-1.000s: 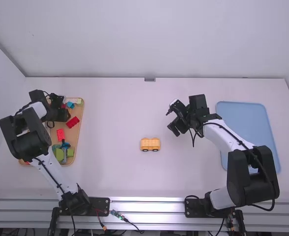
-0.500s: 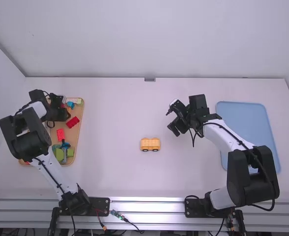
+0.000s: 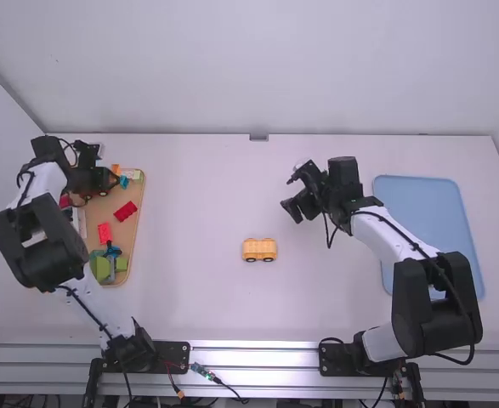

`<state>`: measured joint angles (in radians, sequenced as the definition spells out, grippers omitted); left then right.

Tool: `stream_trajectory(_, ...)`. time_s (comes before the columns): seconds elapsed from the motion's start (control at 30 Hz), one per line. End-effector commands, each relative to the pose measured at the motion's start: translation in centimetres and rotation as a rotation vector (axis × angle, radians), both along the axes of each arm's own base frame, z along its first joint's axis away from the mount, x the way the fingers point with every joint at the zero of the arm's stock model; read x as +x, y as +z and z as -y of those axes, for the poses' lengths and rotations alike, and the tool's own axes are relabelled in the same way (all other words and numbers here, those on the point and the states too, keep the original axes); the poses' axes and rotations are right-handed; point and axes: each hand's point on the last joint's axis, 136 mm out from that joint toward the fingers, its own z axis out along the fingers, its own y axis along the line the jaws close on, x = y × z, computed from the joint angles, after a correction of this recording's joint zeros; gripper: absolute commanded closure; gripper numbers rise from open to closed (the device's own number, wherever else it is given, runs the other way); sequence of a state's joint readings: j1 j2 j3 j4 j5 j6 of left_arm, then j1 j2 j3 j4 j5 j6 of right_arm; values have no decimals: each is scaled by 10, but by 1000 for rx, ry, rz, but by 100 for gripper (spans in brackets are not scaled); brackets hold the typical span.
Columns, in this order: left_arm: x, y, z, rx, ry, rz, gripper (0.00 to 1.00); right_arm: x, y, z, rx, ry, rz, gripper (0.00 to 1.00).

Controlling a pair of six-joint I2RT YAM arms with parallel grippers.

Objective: Assemble lego blocks to make yellow taxi

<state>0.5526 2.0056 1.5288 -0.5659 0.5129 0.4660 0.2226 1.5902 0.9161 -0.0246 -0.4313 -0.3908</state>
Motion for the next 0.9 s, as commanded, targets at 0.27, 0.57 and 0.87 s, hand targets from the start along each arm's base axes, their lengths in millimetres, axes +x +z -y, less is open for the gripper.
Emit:
stream_trajectory(0.27, -2, 100, 141, -241, -443, 314, 98, -30, 94, -62, 528, 338, 3, 1)
stream_trajectory(0.57, -50, 125, 239, -486, -725, 584, 98, -53, 122, -70, 629, 523, 40, 1)
stream_trajectory(0.87, -92, 118, 341, -589, -945, 633, 98, -59, 123, -93, 677, 561, -19, 1)
